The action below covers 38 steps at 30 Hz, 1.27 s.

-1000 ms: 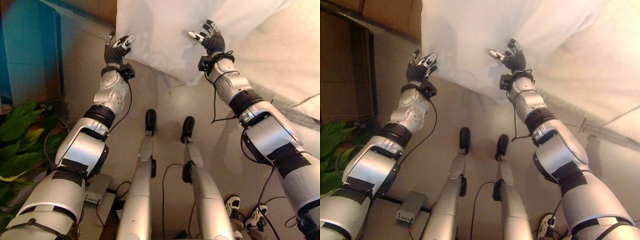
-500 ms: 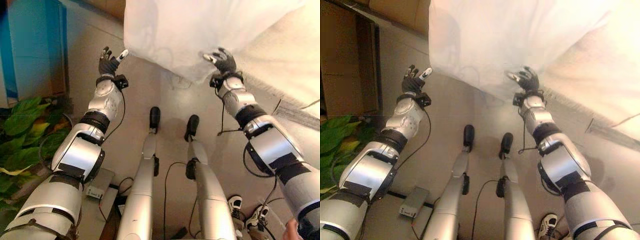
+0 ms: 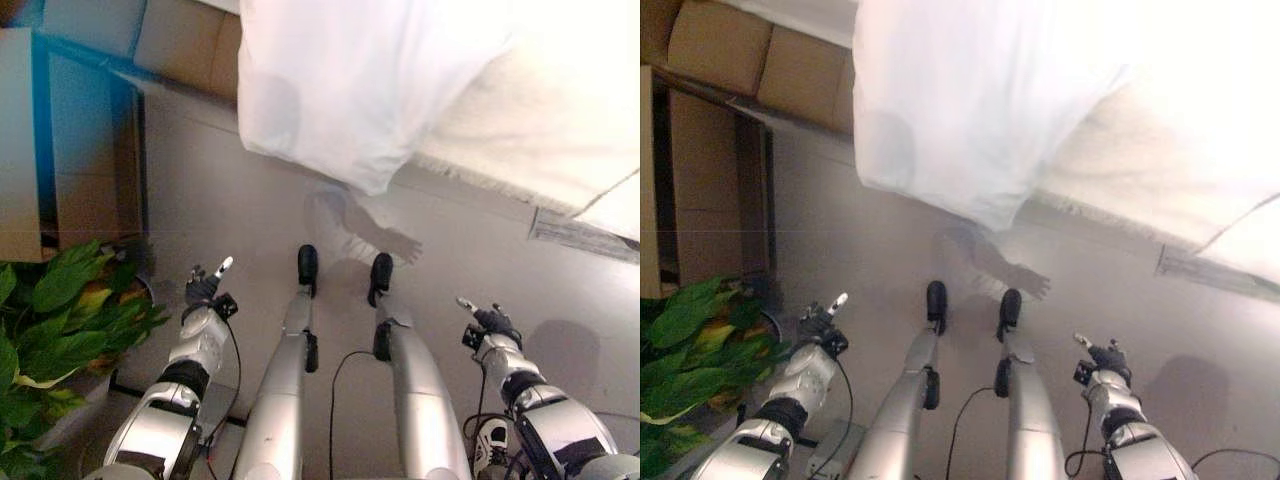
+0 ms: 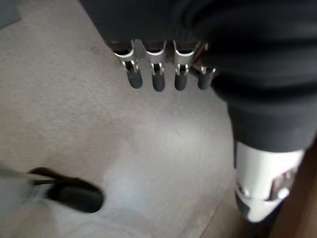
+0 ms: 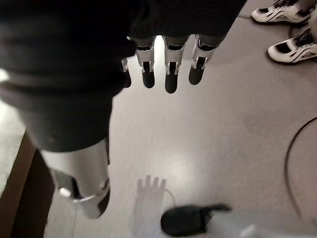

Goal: Make the bed

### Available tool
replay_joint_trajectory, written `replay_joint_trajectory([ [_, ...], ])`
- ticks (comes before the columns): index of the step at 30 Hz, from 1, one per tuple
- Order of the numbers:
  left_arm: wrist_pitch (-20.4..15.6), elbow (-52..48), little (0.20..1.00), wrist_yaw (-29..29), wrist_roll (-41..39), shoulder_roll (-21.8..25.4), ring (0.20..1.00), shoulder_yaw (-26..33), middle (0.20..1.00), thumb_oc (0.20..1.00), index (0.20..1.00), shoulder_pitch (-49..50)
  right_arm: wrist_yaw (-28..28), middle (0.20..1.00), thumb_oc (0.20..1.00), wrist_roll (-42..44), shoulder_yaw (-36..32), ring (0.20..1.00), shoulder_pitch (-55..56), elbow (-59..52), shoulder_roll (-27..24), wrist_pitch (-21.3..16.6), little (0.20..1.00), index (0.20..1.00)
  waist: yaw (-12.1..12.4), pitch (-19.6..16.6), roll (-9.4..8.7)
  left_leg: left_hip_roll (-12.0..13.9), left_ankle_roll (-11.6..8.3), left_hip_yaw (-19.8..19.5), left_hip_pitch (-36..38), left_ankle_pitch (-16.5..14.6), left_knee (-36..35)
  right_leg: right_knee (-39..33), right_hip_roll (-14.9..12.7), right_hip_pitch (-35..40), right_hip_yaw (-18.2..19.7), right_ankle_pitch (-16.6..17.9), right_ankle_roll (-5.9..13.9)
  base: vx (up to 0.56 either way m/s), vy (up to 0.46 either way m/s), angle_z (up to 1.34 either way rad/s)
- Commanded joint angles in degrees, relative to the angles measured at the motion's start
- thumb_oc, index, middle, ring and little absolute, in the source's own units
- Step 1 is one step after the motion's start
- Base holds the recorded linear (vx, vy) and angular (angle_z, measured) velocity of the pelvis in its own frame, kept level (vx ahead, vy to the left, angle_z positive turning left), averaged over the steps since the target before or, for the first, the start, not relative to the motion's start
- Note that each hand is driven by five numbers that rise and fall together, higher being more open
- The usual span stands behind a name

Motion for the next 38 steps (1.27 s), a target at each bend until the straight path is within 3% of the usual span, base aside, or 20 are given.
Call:
replay_joint_trajectory([
  [1,0.7,2.7,1.000,-3.6,6.5,-2.1,1.000,1.3,1.000,1.000,1.000,2.6,2.3,1.000,1.000,-2.9,-1.7,1.000,5.5,-1.0,-1.1,0.2,1.000,1.000,-0.5,1.7,0.56,-0.8,-0.70,1.0,6.5,-9.7,8.9,-4.8,0.7,11.0,-1.6,-0.3,3.18,0.02,-0.042,-0.02],
  [3,0.9,3.0,1.000,-4.4,7.7,-2.5,1.000,1.5,1.000,1.000,1.000,4.6,3.2,1.000,1.000,-3.9,-1.8,1.000,6.8,-1.0,-0.8,0.4,1.000,1.000,-0.6,1.7,0.64,-0.8,-0.26,1.4,8.8,-8.3,8.2,-5.2,0.7,13.4,-2.1,0.8,2.72,-0.05,-0.054,-0.06],
  [5,2.1,5.3,1.000,-7.1,13.0,-2.7,1.000,1.3,1.000,1.000,1.000,8.3,5.7,1.000,1.000,-6.7,-2.0,1.000,10.0,-1.5,-0.1,0.9,1.000,1.000,-0.8,-0.3,0.69,-0.6,-0.28,1.6,17.3,-8.4,6.3,-5.7,1.4,21.7,-2.1,-0.4,2.77,0.03,-0.100,-0.12],
  [6,2.1,5.3,1.000,-7.1,13.0,-2.7,1.000,1.3,1.000,1.000,1.000,8.3,5.7,1.000,1.000,-6.7,-2.0,1.000,10.1,-1.5,-0.1,0.9,1.000,1.000,-0.8,-0.2,0.69,-0.6,-0.29,1.6,17.5,-8.4,6.2,-5.8,1.4,21.9,-2.1,-0.4,2.77,0.11,-0.083,-0.13],
  [10,3.9,8.6,1.000,-10.4,20.9,-2.7,1.000,1.1,1.000,1.000,1.000,13.7,8.7,1.000,1.000,-12.1,-1.5,1.000,14.5,-1.6,0.1,1.8,1.000,1.000,-0.9,-6.9,1.16,-0.4,-0.45,1.4,25.0,-8.1,2.3,-10.4,2.3,29.9,-1.8,-0.4,3.14,0.11,-0.086,-0.07],
  [11,4.9,11.3,1.000,-12.2,24.8,-3.0,1.000,1.0,1.000,1.000,1.000,15.6,10.3,1.000,1.000,-16.1,-0.6,1.000,16.1,-1.0,0.3,2.8,1.000,1.000,-0.9,-10.0,1.12,-0.2,-0.56,1.9,28.0,-8.1,0.9,-12.8,2.9,33.2,-1.7,0.0,3.43,0.09,-0.078,-0.13],
  [12,4.9,11.3,1.000,-12.2,24.8,-3.0,1.000,1.0,1.000,1.000,1.000,15.7,10.3,1.000,1.000,-16.1,-0.6,1.000,16.2,-1.0,0.3,2.8,1.000,1.000,-0.9,-9.9,1.13,-0.2,-0.56,1.9,28.2,-8.1,0.8,-12.9,3.0,33.4,-1.7,0.0,3.43,0.10,-0.073,-0.11],
  [16,6.7,16.8,1.000,-14.5,32.7,-4.1,1.000,1.3,1.000,1.000,1.000,19.7,12.8,1.000,1.000,-24.2,1.4,1.000,19.2,0.1,0.4,4.2,1.000,1.000,-0.9,-16.8,0.54,-0.2,-0.53,2.9,34.4,-9.2,-1.8,-18.3,4.2,40.1,-0.9,1.0,3.80,0.09,-0.058,-0.01],
  [19,7.2,18.3,1.000,-14.4,35.3,-4.8,1.000,1.8,1.000,1.000,1.000,21.5,13.7,1.000,1.000,-27.7,2.6,1.000,20.6,0.4,0.7,4.7,1.000,1.000,-0.6,-19.7,0.17,-0.4,-0.22,3.1,36.8,-10.0,-2.3,-20.7,4.6,42.9,-0.2,1.6,3.95,0.06,-0.024,-0.06],
  [26,7.3,18.7,1.000,-15.6,40.6,-5.3,1.000,-1.1,1.000,1.000,1.000,22.3,15.7,1.000,1.000,-29.3,3.2,1.000,22.1,1.9,1.7,5.3,1.000,1.000,-1.0,-23.0,0.10,-0.3,-0.32,4.0,40.0,-9.6,-5.5,-21.2,4.9,45.6,-0.7,1.4,4.01,0.01,-0.003,0.04],
  [38,7.8,18.7,1.000,-15.6,43.0,-6.5,1.000,-2.5,1.000,1.000,1.000,22.6,16.7,1.000,1.000,-32.8,7.0,1.000,22.1,3.0,4.3,5.7,1.000,1.000,-0.3,-24.6,-0.50,-0.2,0.05,4.2,42.5,-10.7,-5.5,-21.8,5.1,48.1,-0.8,0.9,4.04,0.00,-0.002,0.01],
])
